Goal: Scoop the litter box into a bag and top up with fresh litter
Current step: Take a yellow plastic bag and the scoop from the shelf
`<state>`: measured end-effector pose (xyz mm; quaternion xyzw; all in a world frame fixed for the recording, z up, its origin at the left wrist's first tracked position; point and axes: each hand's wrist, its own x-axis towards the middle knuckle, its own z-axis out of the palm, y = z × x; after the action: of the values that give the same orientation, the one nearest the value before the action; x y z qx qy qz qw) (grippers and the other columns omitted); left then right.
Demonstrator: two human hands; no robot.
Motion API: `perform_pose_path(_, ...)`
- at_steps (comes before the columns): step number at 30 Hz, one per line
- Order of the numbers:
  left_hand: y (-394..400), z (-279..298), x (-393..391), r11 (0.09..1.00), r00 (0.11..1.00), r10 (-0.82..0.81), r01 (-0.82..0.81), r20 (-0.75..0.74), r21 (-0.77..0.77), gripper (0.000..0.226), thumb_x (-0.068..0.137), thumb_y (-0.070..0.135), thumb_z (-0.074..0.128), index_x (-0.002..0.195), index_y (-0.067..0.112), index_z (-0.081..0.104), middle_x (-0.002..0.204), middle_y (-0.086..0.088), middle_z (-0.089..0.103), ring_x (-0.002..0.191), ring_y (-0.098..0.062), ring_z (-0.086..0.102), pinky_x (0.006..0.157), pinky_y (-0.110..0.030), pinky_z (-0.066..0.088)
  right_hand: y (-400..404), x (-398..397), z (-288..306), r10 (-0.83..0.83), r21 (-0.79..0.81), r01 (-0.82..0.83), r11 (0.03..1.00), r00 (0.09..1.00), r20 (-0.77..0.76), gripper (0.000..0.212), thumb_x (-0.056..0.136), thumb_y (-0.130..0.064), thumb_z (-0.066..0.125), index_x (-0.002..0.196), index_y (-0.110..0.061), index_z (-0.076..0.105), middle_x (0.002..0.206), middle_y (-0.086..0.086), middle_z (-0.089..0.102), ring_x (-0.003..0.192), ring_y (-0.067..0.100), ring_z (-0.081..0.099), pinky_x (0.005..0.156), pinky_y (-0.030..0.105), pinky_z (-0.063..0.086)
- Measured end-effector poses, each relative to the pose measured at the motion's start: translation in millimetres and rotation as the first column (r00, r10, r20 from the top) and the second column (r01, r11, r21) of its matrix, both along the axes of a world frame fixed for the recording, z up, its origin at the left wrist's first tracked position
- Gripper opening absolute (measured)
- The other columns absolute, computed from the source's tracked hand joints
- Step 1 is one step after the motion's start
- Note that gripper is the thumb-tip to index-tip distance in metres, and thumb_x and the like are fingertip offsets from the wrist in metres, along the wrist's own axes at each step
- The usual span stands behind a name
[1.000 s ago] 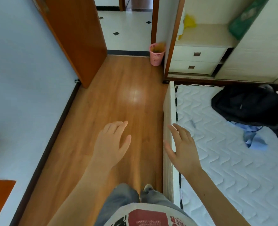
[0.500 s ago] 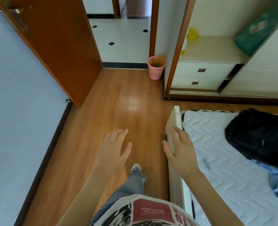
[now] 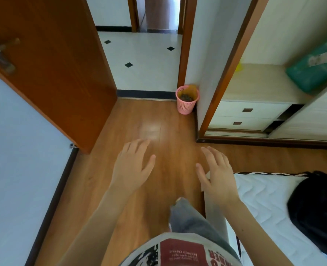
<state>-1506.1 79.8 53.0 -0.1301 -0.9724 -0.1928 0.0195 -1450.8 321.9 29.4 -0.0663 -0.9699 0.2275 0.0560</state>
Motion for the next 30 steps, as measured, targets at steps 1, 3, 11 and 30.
perform_pose_path(1, 1.8, -2.2, -11.8, 1.0, 1.0, 0.002, -0.003, 0.008, 0.009, 0.055, 0.093, 0.049, 0.035, 0.138, 0.019, 0.046, 0.135, -0.001, 0.051, 0.125, -0.018, 0.044, 0.1, -0.036, 0.044, 1.3, -13.4, -2.0, 0.002, 0.001, -0.002, 1.0, 1.0, 0.007, 0.048, 0.096, -0.044, 0.046, 0.141, -0.028, 0.041, 0.146, -0.004, 0.043, 0.134, 0.017, 0.036, 0.105, 0.028, 0.024)
perform_pose_path(3, 7.5, -8.6, -42.7, 1.0, 1.0, -0.006, 0.006, 0.016, 0.011, 0.055, 0.094, 0.048, 0.035, 0.138, 0.017, 0.046, 0.134, -0.002, 0.051, 0.125, -0.019, 0.044, 0.1, -0.037, 0.044, 5.5, -48.3, -8.8, 0.009, 0.013, -0.009, 1.0, 1.0, 0.026, 0.049, 0.097, -0.044, 0.044, 0.142, -0.028, 0.039, 0.147, -0.004, 0.041, 0.135, 0.018, 0.035, 0.107, 0.03, 0.026)
perform_pose_path(11, 57.7, -14.9, -205.7, 0.999, 0.998, -0.043, 0.044, 0.053, -0.015, 0.048, 0.096, 0.04, 0.047, 0.139, 0.019, 0.044, 0.136, -0.001, 0.05, 0.125, -0.017, 0.045, 0.1, -0.029, 0.036, 54.9, -205.5, -24.0, -0.03, 0.014, 0.031, 0.999, 1.0, -0.007, 0.048, 0.096, -0.044, 0.044, 0.14, -0.025, 0.043, 0.143, -0.002, 0.047, 0.133, 0.017, 0.041, 0.108, 0.037, 0.037)
perform_pose_path(30, 346.2, -4.9, -416.9, 0.566, 0.561, -0.822, 0.824, 0.097, 0.032, 0.053, 0.091, 0.047, 0.036, 0.135, 0.02, 0.05, 0.129, 0.004, 0.055, 0.119, -0.015, 0.048, 0.096, -0.031, 0.042, 231.8, -267.6, -2.4, -0.699, 0.017, 0.701, 0.713, 0.713, -0.054, 0.05, 0.096, -0.041, 0.039, 0.135, -0.013, 0.049, 0.134, 0.006, 0.053, 0.126, 0.024, 0.046, 0.101, 0.04, 0.042)
